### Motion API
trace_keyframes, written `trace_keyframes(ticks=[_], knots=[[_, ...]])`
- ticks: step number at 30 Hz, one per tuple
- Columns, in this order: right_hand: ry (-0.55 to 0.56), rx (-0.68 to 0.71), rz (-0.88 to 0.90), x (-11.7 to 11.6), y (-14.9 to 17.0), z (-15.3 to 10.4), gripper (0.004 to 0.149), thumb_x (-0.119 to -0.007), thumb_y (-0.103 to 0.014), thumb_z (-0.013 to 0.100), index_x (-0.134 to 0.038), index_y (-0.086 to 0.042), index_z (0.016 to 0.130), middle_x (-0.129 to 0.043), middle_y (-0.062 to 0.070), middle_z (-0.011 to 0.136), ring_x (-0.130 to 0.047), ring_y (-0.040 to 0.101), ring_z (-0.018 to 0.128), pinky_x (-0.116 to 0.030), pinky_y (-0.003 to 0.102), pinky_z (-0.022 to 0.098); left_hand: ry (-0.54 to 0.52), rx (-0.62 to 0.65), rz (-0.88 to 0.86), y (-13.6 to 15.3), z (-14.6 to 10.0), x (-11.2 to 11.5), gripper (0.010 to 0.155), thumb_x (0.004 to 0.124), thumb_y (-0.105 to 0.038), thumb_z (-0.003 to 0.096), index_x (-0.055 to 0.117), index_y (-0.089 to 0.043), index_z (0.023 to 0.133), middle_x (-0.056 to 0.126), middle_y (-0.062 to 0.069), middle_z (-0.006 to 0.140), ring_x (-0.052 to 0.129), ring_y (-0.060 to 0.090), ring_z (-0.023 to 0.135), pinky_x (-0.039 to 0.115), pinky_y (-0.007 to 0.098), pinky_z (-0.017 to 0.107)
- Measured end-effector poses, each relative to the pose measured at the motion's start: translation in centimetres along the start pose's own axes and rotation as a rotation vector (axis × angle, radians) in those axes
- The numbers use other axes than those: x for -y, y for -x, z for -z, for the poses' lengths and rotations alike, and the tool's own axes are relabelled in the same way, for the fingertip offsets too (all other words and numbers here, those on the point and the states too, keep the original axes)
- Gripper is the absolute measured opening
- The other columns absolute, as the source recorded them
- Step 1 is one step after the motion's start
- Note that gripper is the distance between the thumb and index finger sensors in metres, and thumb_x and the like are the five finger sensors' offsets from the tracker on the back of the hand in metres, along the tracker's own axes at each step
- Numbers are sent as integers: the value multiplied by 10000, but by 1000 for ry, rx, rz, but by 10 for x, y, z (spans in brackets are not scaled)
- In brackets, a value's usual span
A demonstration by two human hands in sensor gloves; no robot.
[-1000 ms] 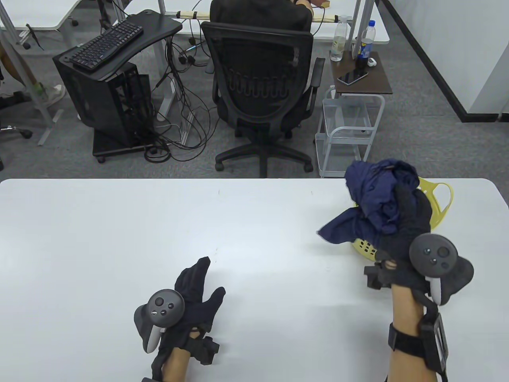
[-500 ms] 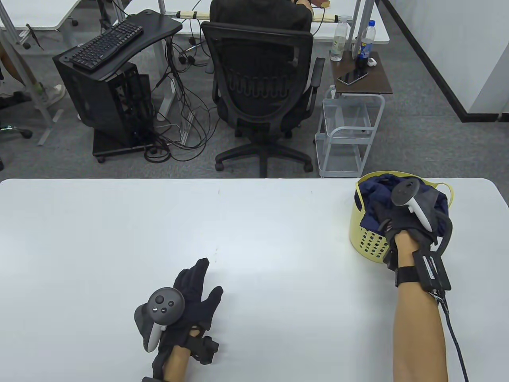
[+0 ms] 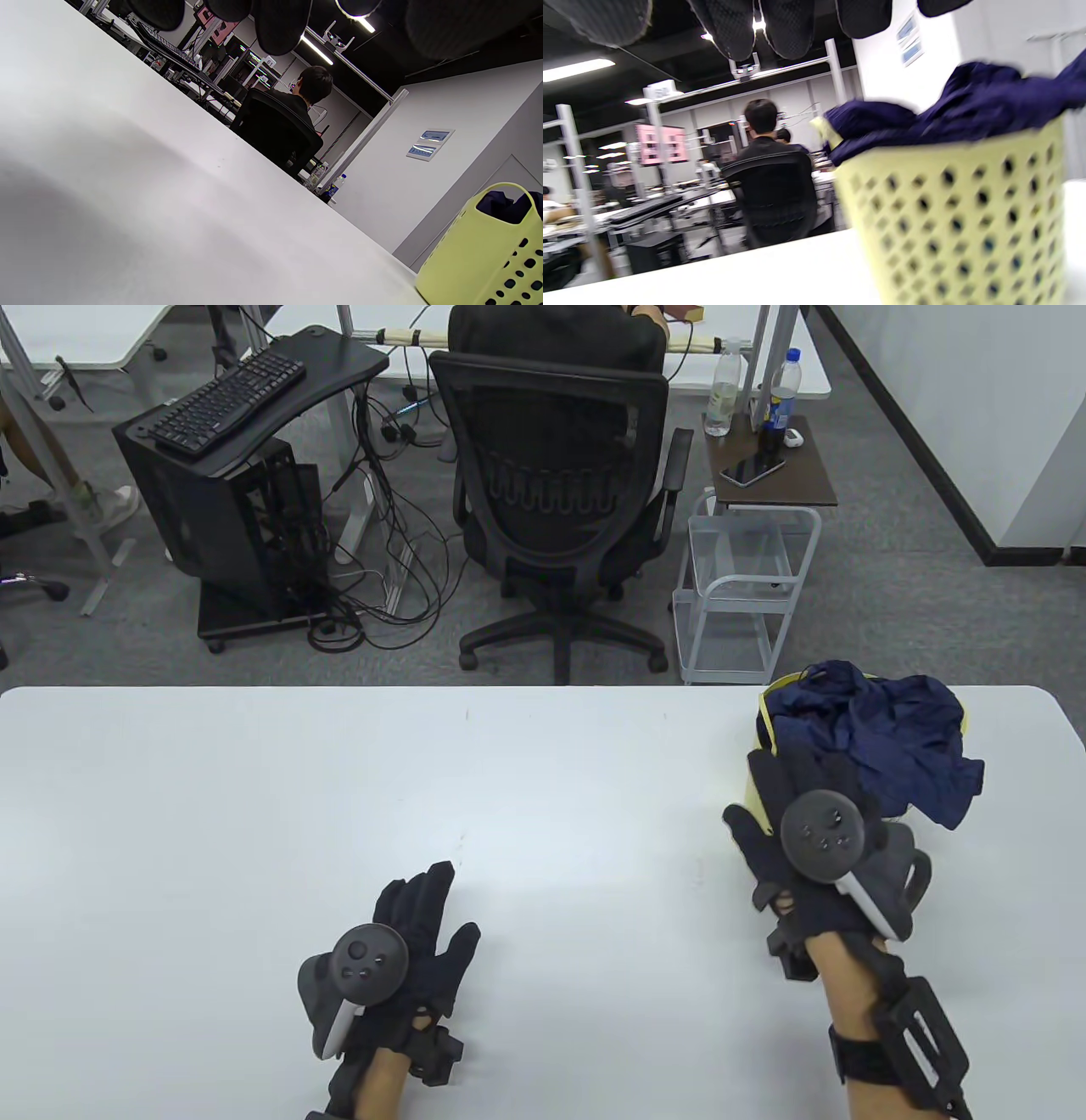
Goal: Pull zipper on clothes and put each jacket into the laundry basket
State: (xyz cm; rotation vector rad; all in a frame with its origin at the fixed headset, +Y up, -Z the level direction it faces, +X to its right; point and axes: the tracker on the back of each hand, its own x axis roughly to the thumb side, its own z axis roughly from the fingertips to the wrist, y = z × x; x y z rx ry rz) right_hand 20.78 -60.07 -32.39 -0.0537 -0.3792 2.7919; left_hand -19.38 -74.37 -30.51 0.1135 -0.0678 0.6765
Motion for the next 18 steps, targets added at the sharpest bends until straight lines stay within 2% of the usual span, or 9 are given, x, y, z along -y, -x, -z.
trace_keyframes(ticks=[3, 6, 8, 11, 18], knots=[[-59, 38, 64, -44, -8, -27, 703, -665, -684, 470, -556, -386, 1098, -498, -37, 1238, -439, 457, 1105, -431, 703, 723, 17, 5, 27, -3, 1, 4, 743, 737, -645, 425, 406, -456, 1063, 551, -13, 1158, 426, 319, 1060, 504, 568, 705], [-115, 40, 98, -90, -7, -36, 729, -651, -711, 454, -541, -383, 1097, -496, -36, 1232, -463, 452, 1095, -458, 692, 718, 34, 9, 68, -5, 2, 8, 742, 734, -646, 425, 402, -459, 1062, 552, -15, 1157, 429, 318, 1060, 505, 567, 705], [-138, 43, 103, -108, -5, -39, 738, -634, -723, 453, -531, -381, 1099, -491, -34, 1232, -466, 453, 1091, -461, 689, 716, 44, 13, 76, -6, 1, 10, 745, 733, -647, 424, 401, -457, 1063, 552, -13, 1158, 429, 319, 1060, 505, 569, 705], [-151, 57, 42, -118, -2, -43, 738, -624, -728, 450, -529, -382, 1095, -500, -40, 1227, -490, 446, 1084, -482, 677, 714, 69, 13, 91, -9, 2, 13, 743, 726, -652, 427, 391, -466, 1063, 543, -17, 1162, 416, 316, 1065, 496, 569, 709], [-181, 69, 38, -129, 8, -57, 735, -637, -715, 447, -554, -365, 1088, -533, -28, 1214, -522, 449, 1072, -499, 675, 707, 108, -10, 146, -11, 5, 26, 742, 716, -657, 428, 382, -472, 1063, 533, -27, 1167, 407, 308, 1071, 489, 568, 715]])
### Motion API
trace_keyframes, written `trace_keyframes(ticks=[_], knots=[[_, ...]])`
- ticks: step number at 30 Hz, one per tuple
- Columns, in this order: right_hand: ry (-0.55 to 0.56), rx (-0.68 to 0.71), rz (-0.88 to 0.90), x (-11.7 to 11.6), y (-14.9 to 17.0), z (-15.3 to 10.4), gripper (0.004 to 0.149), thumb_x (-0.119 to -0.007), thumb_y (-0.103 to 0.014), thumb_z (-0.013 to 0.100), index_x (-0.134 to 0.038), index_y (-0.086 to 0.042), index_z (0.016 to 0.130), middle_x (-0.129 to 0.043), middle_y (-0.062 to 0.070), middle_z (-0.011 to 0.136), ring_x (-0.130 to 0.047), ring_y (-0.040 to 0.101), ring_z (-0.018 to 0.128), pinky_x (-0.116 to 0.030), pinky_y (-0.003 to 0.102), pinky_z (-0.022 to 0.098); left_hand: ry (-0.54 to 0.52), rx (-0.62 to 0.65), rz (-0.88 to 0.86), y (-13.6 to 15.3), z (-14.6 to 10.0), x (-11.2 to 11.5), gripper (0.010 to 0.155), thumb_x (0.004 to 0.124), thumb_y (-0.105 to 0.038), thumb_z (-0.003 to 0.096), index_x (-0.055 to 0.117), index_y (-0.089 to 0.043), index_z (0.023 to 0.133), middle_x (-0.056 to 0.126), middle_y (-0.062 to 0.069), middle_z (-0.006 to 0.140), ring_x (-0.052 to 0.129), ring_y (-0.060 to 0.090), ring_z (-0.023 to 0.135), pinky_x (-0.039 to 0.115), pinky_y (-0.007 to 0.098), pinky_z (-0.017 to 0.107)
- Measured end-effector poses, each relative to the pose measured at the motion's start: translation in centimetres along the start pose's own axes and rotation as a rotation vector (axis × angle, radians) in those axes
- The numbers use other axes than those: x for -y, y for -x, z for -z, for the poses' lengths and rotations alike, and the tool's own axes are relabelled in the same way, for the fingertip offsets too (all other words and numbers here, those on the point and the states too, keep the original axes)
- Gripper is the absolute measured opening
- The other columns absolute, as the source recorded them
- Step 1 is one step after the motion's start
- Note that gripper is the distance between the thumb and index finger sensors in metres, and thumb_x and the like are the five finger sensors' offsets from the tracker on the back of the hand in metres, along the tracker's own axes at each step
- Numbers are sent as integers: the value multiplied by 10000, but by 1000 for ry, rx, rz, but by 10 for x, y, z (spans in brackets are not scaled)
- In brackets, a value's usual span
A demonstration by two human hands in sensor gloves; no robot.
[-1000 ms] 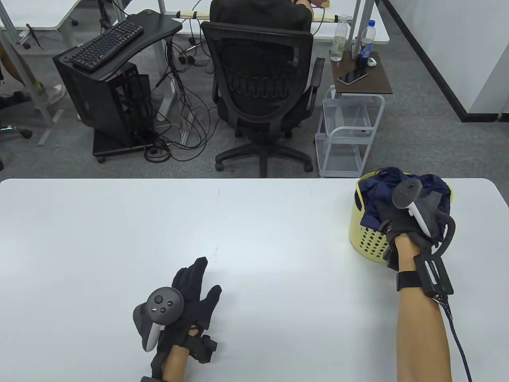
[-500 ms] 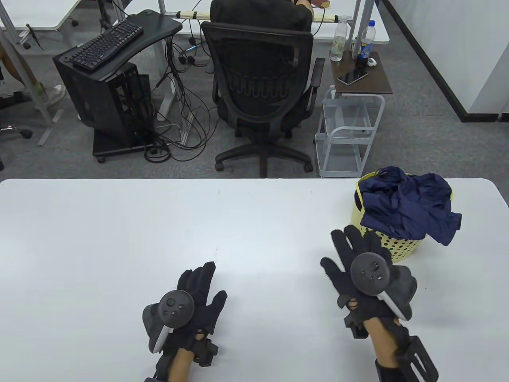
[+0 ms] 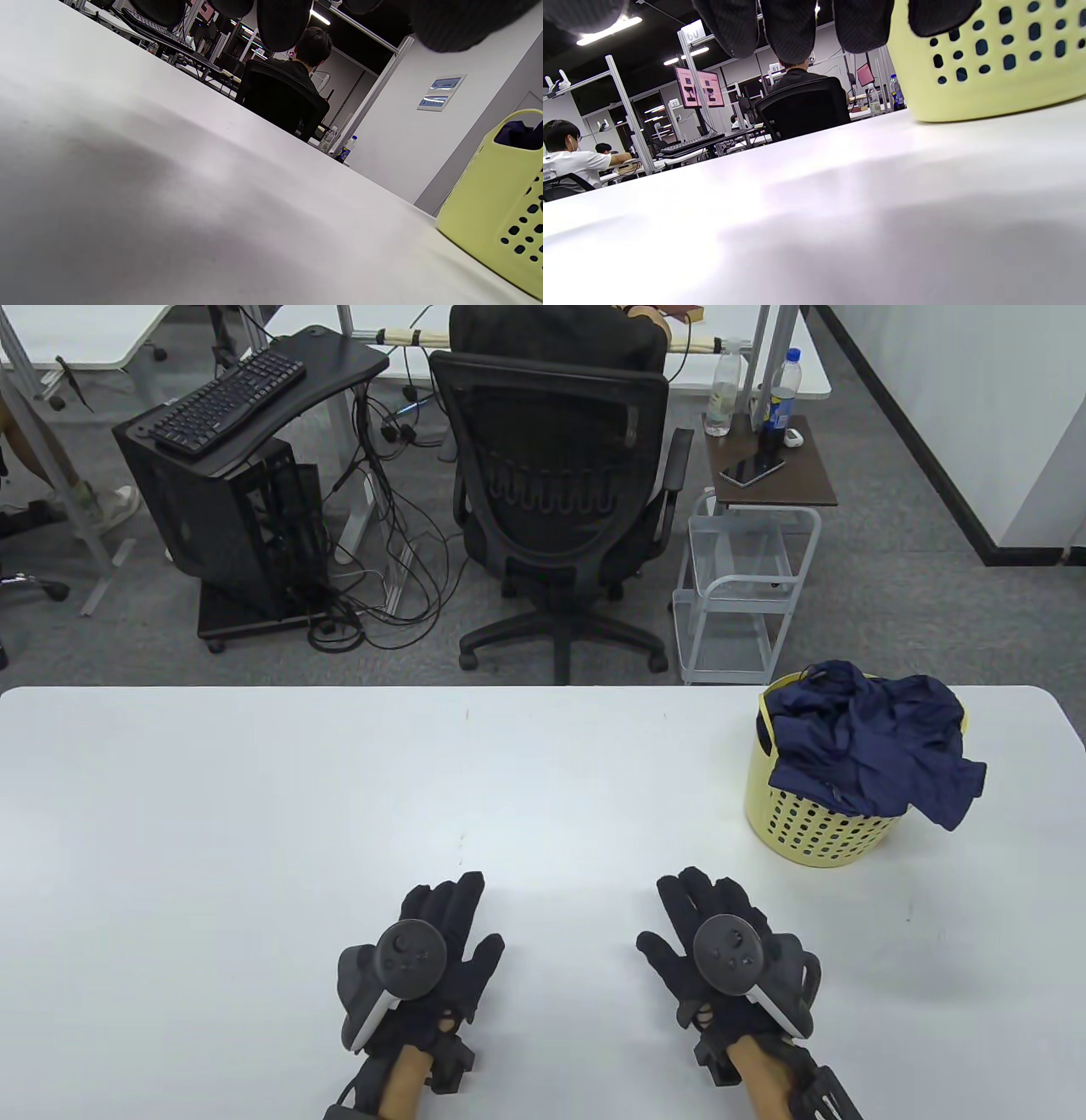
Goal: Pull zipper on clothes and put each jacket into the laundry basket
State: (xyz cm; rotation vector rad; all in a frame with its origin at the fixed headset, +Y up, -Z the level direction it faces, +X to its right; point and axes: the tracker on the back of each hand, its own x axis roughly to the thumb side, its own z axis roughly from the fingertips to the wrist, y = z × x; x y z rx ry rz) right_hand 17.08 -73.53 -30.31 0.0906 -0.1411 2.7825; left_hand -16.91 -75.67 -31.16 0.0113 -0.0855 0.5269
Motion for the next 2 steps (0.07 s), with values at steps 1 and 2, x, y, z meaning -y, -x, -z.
trace_keyframes(ticks=[1, 2], knots=[[-13, 0, 3, -2, 0, -1, 733, -633, -715, 448, -557, -363, 1087, -532, -22, 1215, -527, 448, 1070, -502, 674, 706, 5, -1, 7, 0, 0, 1, 740, 717, -656, 426, 386, -471, 1062, 537, -25, 1165, 409, 310, 1069, 492, 568, 714], [-20, 1, 8, -3, -1, -2, 735, -631, -715, 447, -557, -363, 1088, -535, -19, 1214, -528, 449, 1070, -502, 675, 705, 6, -1, 8, 1, 0, 2, 741, 716, -655, 426, 386, -469, 1063, 537, -24, 1165, 410, 311, 1069, 491, 570, 713]])
